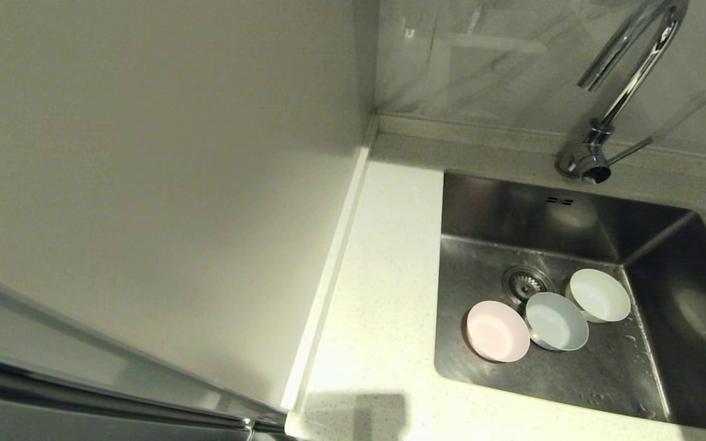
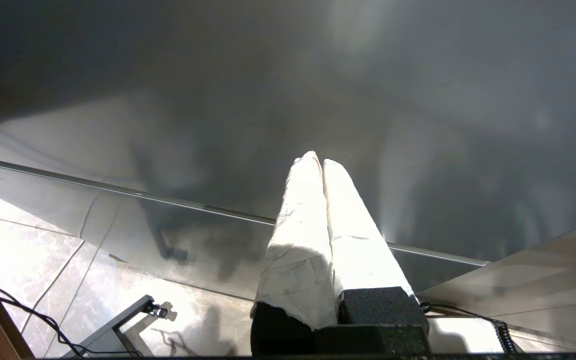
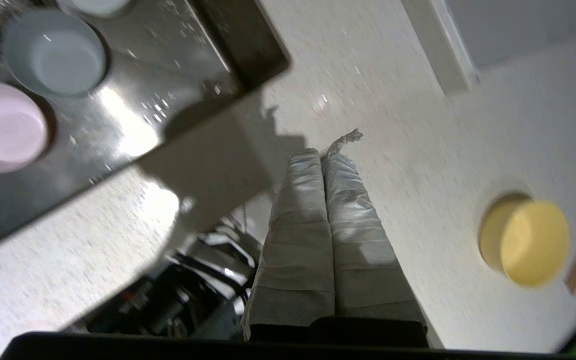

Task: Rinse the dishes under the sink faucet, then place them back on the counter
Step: Turn on the faucet

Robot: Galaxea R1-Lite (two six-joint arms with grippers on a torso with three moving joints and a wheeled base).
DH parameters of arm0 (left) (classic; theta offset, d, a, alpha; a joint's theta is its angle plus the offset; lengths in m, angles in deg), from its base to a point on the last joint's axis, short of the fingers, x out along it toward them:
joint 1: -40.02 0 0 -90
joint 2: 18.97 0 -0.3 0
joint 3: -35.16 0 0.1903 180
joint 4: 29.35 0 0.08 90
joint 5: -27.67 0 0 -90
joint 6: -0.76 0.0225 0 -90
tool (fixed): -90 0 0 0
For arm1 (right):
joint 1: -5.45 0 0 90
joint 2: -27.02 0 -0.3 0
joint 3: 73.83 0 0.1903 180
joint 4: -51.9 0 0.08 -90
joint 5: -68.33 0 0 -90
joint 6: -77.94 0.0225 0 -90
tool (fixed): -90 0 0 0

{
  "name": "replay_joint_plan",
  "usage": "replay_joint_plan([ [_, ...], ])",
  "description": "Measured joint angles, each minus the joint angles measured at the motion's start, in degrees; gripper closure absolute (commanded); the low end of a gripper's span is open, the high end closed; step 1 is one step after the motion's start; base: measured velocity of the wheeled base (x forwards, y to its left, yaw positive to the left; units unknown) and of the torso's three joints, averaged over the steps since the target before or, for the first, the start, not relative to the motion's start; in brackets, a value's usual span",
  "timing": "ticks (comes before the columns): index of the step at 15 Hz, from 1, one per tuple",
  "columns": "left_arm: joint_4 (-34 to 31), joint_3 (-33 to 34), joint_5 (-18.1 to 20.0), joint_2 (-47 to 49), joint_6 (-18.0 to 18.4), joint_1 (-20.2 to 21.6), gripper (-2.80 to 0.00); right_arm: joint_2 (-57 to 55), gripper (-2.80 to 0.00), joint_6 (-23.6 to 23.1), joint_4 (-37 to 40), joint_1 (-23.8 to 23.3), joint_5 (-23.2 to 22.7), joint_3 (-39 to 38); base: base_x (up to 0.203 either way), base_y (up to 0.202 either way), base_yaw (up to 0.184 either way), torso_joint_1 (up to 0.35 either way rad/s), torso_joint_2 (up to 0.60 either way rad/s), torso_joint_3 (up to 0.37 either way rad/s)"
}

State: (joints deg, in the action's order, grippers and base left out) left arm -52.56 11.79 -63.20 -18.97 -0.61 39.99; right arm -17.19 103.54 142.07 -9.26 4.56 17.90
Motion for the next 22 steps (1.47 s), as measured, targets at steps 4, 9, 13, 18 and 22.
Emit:
replay_joint_plan([
  [4, 0.00, 0.00, 0.02, 0.00, 0.00, 0.00, 0.00, -6.76, 0.00, -7.00, -20.69, -5.99, -10.31, -3.10, 0.000, 0.000, 0.000, 0.000, 0.00, 0.000],
  [9, 0.01, 0.00, 0.04, 0.00, 0.01, 0.02, 0.00, -16.16, 0.00, -18.12, -49.93, -7.59, -24.55, -0.88, 0.000, 0.000, 0.000, 0.000, 0.00, 0.000],
  [13, -0.02, 0.00, 0.00, 0.00, 0.01, 0.00, 0.00, -19.32, 0.00, -23.18, -47.82, -7.67, -24.55, 3.16, 0.000, 0.000, 0.000, 0.000, 0.00, 0.000],
  [18, 0.00, 0.00, 0.02, 0.00, 0.00, 0.00, 0.00, -23.92, 0.00, -23.86, -47.82, -4.92, -23.60, 5.34, 0.000, 0.000, 0.000, 0.000, 0.00, 0.000],
  [22, 0.00, 0.00, -0.02, 0.00, 0.00, 0.00, 0.00, -32.08, 0.00, -23.56, -48.70, 2.99, -17.91, 10.30, 0.000, 0.000, 0.000, 0.000, 0.00, 0.000],
])
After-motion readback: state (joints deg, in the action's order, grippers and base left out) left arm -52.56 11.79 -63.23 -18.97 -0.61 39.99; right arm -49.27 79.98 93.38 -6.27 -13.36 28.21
